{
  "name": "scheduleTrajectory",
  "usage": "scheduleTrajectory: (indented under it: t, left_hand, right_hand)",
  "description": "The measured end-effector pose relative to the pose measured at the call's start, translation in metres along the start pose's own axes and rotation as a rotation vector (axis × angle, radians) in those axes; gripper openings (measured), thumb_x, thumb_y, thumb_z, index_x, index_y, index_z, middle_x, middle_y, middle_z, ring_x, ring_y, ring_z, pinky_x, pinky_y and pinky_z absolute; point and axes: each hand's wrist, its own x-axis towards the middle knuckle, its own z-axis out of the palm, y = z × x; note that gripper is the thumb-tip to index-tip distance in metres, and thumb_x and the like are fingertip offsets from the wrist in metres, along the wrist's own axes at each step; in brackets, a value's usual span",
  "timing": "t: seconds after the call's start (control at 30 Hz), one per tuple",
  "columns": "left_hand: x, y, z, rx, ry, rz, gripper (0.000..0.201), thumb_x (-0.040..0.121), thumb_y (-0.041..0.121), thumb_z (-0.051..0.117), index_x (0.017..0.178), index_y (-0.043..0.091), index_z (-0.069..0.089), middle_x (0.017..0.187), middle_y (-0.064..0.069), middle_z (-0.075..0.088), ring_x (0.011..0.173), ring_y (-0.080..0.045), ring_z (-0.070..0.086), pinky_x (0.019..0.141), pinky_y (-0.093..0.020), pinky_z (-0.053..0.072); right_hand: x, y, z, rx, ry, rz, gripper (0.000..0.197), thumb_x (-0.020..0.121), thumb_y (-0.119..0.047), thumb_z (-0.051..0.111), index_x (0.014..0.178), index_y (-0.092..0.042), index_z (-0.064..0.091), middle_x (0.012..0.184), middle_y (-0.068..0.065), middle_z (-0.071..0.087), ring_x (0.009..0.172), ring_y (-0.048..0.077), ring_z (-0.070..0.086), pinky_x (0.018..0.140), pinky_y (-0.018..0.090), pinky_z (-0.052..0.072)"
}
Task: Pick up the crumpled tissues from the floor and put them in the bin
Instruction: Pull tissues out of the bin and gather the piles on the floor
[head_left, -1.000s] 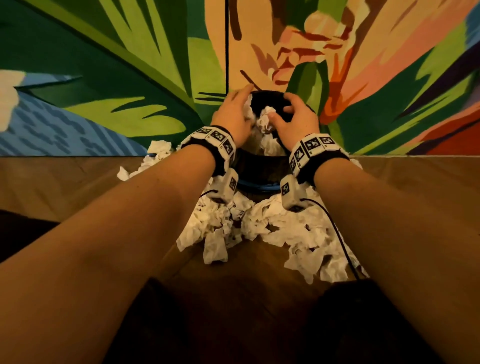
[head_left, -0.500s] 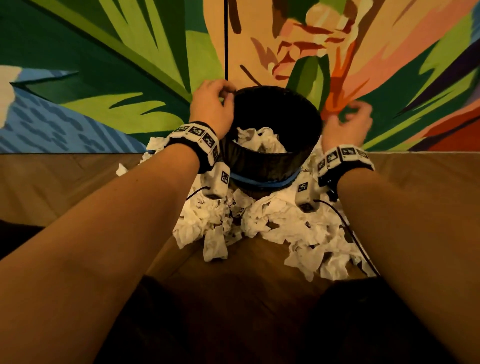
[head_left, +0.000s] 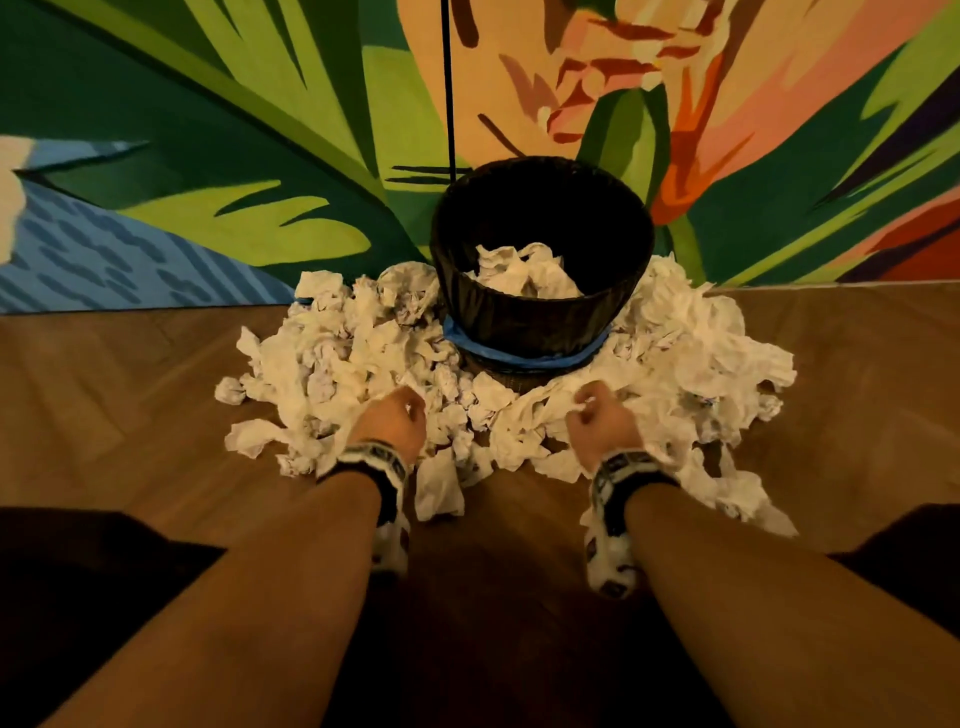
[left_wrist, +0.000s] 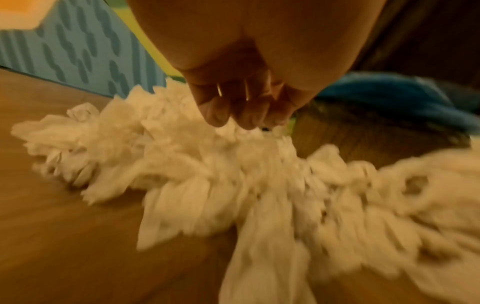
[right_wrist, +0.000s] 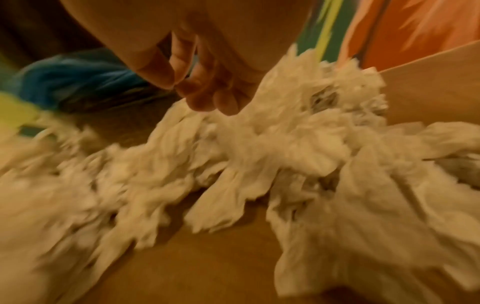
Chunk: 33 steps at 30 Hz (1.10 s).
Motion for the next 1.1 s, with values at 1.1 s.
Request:
scheduleTrajectory:
  t: [1.1]
  left_hand:
    - [-0.034, -0.008, 0.07, 0.148, -0.383, -0.191, 0.029, 0.098, 0.035, 0.048, 0.118, 0.014, 0.053, 0.125, -0.012, 0.057, 0.115, -0.031, 0.056, 0.091, -0.038, 0.045]
  right_hand:
    - [0.013, 0.036, 0.048, 0.069, -0.092, 0.255, 0.033, 0.086, -0.047, 0.06, 0.095, -0.017, 0.068, 0.098, 0.0, 0.071, 0.085, 0.02, 0.064, 0.083, 0.035, 0.052]
